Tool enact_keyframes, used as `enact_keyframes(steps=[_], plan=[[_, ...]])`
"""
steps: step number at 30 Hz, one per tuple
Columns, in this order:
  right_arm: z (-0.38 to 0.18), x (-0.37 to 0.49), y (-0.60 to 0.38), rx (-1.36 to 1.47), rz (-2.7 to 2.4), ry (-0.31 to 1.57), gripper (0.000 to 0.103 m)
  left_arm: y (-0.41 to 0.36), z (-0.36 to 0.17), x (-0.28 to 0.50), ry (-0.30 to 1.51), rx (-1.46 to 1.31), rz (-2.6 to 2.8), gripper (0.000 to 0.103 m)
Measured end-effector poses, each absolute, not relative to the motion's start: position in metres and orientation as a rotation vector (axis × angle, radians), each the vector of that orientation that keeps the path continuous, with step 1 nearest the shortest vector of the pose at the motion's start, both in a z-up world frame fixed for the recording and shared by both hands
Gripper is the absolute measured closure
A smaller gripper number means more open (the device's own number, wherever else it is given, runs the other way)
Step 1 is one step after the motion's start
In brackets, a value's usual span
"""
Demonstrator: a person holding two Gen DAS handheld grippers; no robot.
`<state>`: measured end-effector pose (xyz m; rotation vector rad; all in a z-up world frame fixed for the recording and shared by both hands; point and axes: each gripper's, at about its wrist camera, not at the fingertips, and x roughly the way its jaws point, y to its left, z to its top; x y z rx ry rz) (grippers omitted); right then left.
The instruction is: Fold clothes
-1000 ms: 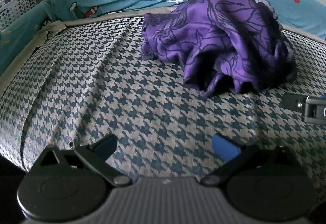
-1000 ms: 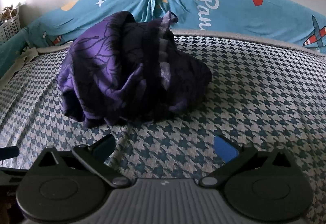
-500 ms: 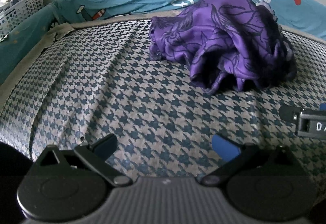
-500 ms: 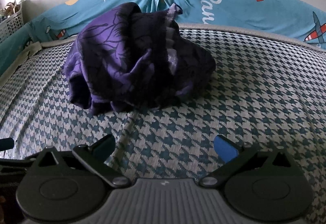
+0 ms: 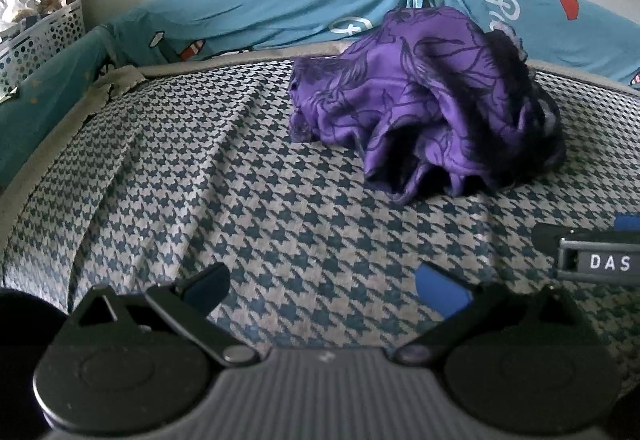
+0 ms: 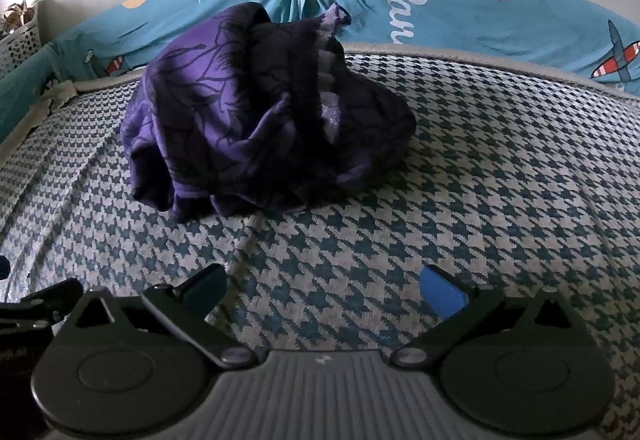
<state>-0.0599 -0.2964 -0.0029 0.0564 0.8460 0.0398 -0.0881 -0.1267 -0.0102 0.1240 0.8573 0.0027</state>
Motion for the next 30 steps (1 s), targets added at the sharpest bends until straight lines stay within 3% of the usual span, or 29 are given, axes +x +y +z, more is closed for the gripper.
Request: enact_keyframes(steps=[30], plan=[[-0.0043,-0.0594,-0.2949,0.045,0.030,0.850,0.000,-0.1276,-0.0099,-0.0915,0.852,0.127,-0.001,0.000]])
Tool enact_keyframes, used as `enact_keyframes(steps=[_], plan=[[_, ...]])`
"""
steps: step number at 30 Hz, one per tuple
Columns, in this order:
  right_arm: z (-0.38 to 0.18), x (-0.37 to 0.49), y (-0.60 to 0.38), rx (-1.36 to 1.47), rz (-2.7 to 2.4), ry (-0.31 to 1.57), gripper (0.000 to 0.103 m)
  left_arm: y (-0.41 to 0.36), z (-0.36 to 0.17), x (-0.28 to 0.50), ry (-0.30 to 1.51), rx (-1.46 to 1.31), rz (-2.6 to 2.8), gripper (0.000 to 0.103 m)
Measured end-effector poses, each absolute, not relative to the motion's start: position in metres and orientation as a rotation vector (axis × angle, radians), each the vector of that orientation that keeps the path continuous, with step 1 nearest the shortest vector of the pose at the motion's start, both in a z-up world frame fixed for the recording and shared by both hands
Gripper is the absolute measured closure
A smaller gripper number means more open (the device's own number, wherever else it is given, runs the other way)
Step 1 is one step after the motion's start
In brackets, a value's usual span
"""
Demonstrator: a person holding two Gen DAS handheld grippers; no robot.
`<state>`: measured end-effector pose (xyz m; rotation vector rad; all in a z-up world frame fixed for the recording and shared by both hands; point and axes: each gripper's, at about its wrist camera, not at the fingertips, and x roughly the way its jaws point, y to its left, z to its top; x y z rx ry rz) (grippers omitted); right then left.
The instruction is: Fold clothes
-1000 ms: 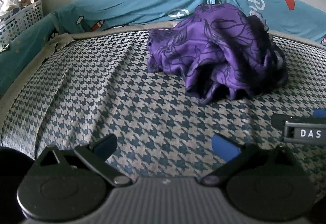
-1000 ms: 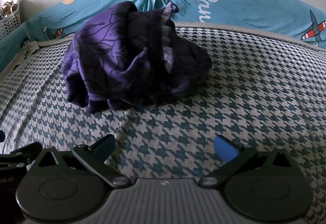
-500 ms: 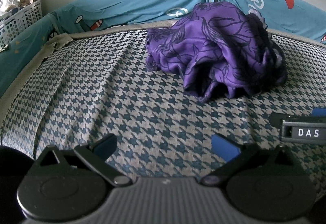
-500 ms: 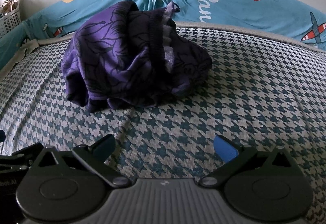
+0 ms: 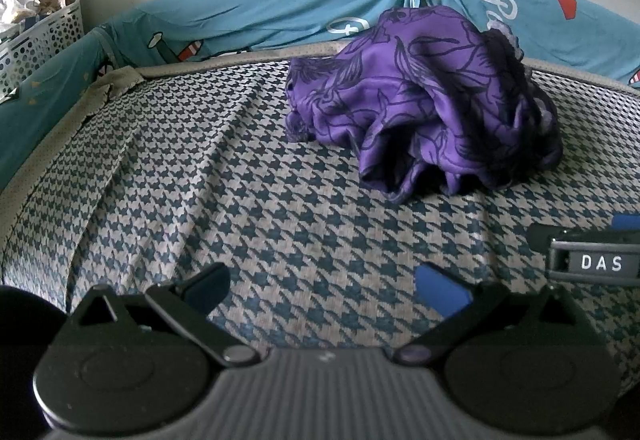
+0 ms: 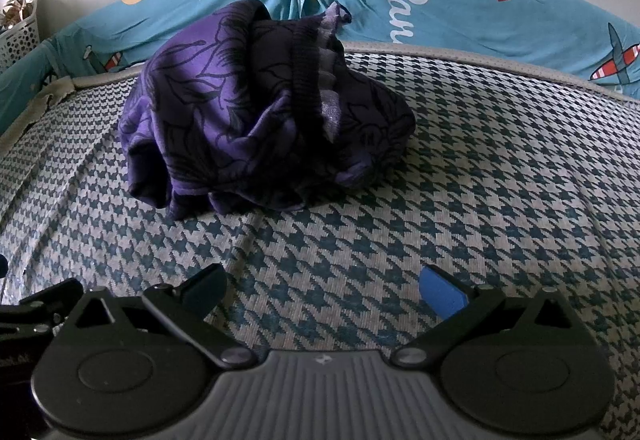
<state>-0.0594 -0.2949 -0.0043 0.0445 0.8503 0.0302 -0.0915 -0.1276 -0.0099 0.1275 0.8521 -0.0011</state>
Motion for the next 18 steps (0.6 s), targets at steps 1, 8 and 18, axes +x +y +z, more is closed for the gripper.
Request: enact_keyframes(steps=[1,8,18], plan=[[-0.0043,-0.0593,-0.2949,0.044,0.030,0.850,0.000,-0.1276,-0.0099,-0.0914,0.852,0.127,0.000,0.000],[-0.0040,-0.0592,-0.2946,0.043,0.030,0.851,0.000,-0.1281,-0.0093,-0.0914,0.849,0.127,0.001,0.000],[-0.0042,-0.0594,-0.2944,0.041,0.028,0.851,0.000,-0.1288,-0.0091,-0.0920,0.845,0.126,0.001,0.000]])
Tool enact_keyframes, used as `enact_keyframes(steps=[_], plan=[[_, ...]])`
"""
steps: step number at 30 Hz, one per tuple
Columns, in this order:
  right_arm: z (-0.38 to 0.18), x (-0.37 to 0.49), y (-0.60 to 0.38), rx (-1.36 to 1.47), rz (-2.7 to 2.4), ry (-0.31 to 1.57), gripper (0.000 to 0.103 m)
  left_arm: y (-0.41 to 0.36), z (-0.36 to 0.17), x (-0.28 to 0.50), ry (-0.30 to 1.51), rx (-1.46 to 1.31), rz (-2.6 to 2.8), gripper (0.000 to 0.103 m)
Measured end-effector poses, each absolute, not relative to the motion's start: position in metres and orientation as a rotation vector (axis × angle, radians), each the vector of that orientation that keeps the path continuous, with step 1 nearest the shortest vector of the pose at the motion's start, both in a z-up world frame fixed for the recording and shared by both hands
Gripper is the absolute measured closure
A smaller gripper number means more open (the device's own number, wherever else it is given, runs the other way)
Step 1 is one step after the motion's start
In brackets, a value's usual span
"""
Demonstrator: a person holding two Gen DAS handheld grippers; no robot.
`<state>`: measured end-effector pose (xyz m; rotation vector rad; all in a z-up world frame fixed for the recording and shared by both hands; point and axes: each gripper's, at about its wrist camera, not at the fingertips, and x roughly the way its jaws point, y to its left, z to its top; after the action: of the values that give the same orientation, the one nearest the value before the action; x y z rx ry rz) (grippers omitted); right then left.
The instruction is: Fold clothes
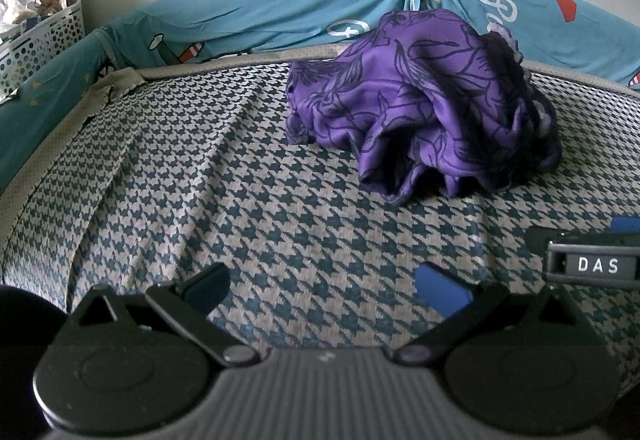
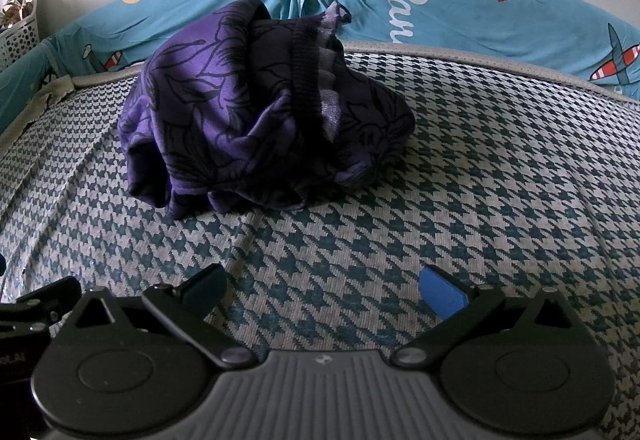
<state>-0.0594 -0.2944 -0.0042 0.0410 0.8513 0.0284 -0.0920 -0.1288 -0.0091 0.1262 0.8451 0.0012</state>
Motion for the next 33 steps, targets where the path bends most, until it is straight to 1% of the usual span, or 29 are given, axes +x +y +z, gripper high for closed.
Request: enact_keyframes(steps=[33], plan=[[-0.0047,-0.0570,-0.2942,0.054,0.026,0.848,0.000,-0.1325,-0.0145,-0.0857,0.842,0.149,-0.026,0.000]])
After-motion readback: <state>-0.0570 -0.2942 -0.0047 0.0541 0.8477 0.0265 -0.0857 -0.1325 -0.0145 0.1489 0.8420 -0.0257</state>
